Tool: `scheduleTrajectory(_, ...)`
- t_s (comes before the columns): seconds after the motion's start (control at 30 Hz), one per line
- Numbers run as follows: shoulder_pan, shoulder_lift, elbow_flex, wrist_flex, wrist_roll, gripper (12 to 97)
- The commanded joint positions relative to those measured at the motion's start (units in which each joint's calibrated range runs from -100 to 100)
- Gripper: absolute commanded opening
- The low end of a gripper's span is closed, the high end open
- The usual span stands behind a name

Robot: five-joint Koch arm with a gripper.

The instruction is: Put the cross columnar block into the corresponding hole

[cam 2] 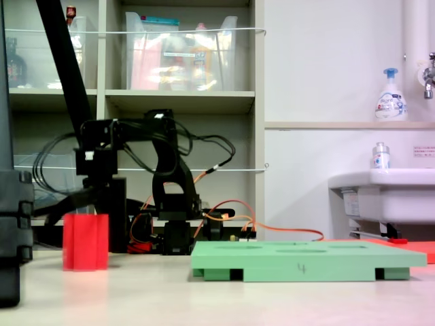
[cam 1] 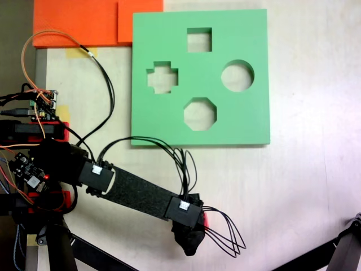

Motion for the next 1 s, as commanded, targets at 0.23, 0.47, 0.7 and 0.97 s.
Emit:
scheduleTrajectory(0.23, -0.44, 0.13, -0.96, -0.3, -0.39, 42.3)
scheduleTrajectory(0.47, -0.68, -0.15, -2.06, -4.34, 0.88, 31.0)
scheduleTrajectory(0.7, -0.63, -3.5, -2.06, -6.46, 1.71, 31.0)
scheduleTrajectory(0.97, 0.68, -18.59, -2.06, -6.46, 3.61, 31.0)
